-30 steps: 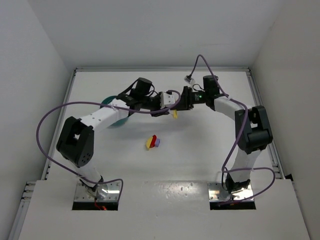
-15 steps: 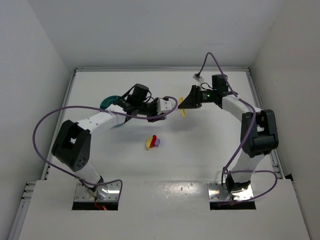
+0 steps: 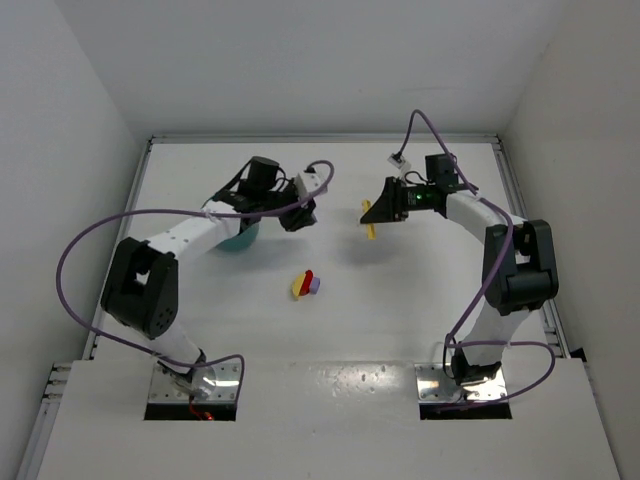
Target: Sort the legos into containers by color
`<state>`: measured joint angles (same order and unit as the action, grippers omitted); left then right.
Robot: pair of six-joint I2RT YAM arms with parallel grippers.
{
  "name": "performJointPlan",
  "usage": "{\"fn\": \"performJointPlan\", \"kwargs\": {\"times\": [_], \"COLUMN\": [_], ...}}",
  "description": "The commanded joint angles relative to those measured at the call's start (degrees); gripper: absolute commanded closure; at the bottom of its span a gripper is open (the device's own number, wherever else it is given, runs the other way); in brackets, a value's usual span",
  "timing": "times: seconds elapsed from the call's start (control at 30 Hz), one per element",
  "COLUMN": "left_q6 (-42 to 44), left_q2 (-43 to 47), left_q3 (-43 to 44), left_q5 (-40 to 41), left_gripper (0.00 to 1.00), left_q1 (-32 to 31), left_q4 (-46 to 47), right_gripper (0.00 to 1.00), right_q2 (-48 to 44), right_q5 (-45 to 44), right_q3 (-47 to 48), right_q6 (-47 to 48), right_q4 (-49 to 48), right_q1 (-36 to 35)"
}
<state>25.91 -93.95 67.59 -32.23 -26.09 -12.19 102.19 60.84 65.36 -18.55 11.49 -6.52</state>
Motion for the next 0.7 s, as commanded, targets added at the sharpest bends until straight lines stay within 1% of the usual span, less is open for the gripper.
{"fn": "performJointPlan", "kwargs": {"times": [0.0, 0.03, 0.07, 0.1, 0.17, 0.2, 0.27, 0.3, 0.37, 0.4, 0.43, 0.47, 0.5, 0.57, 0.6, 0.67], "left_q6": [-9.38, -10.08, -10.79, -11.32, -11.32, -8.89, -7.37, -6.84, -7.45, -9.72, -10.87, -12.36, -15.25, -18.68, -22.71, -25.98], "left_q2": [6.49, 7.98, 10.43, 11.41, 13.26, 14.83, 15.99, 16.52, 16.52, 16.52, 15.91, 15.38, 14.77, 12.41, 11.43, 9.76], "left_q3": [2.90, 2.90, 3.77, 4.73, 5.44, 5.44, 5.44, 5.44, 5.44, 5.44, 5.44, 6.05, 6.06, 7.28, 7.29, 8.78], "left_q5": [8.63, 10.85, 15.48, 17.18, 19.21, 19.22, 21.50, 22.11, 23.43, 23.44, 23.44, 23.44, 22.83, 22.82, 23.52, 22.74], "left_gripper": [0.92, 0.92, 0.94, 0.94, 0.96, 0.96, 0.96, 0.96, 0.96, 0.96, 0.95, 0.95, 0.93, 0.93, 0.93, 0.95], "left_q1": [4.71, 5.42, 6.82, 7.53, 9.20, 10.86, 12.63, 14.99, 17.37, 18.69, 21.31, 22.30, 23.96, 24.50, 25.03, 25.56], "left_q4": [0.77, -0.46, -4.30, -6.69, -11.43, -15.98, -20.66, -21.99, -23.41, -23.41, -23.41, -23.41, -23.41, -23.41, -23.41, -23.41], "right_gripper": [1.00, 1.00, 1.00, 1.00, 1.00, 1.00, 1.00, 1.00, 1.00, 1.00, 1.00, 1.00, 1.00, 1.00, 1.00, 1.00], "right_q2": [-3.05, -3.05, -3.05, -3.05, -2.44, -1.65, -0.95, -0.25, 0.46, 1.07, 1.60, 1.61, 2.39, 3.19, 3.71, 4.24], "right_q5": [-1.95, -1.95, -2.65, -2.66, -2.66, -2.66, -2.66, -2.66, -2.66, -2.66, -2.13, -2.13, -2.13, -2.13, -2.13, -2.13], "right_q3": [0.12, 0.12, 0.64, 0.64, 1.17, 1.87, 2.40, 3.10, 3.80, 4.50, 4.51, 5.21, 5.91, 6.61, 7.32, 7.94], "right_q6": [3.96, 4.74, 4.75, 5.36, 5.89, 5.89, 5.89, 5.89, 5.89, 5.89, 5.89, 5.89, 5.37, 5.36, 5.36, 5.36], "right_q4": [1.08, 1.08, 1.60, 1.61, 2.14, 2.14, 2.14, 2.14, 2.14, 2.14, 2.14, 2.14, 2.14, 2.14, 2.14, 2.14], "right_q1": [-0.16, -0.16, -0.16, -0.16, -0.16, -0.16, -0.16, -0.68, -0.68, -1.20, -1.21, -1.21, -1.21, -1.21, -1.21, -1.21]}}
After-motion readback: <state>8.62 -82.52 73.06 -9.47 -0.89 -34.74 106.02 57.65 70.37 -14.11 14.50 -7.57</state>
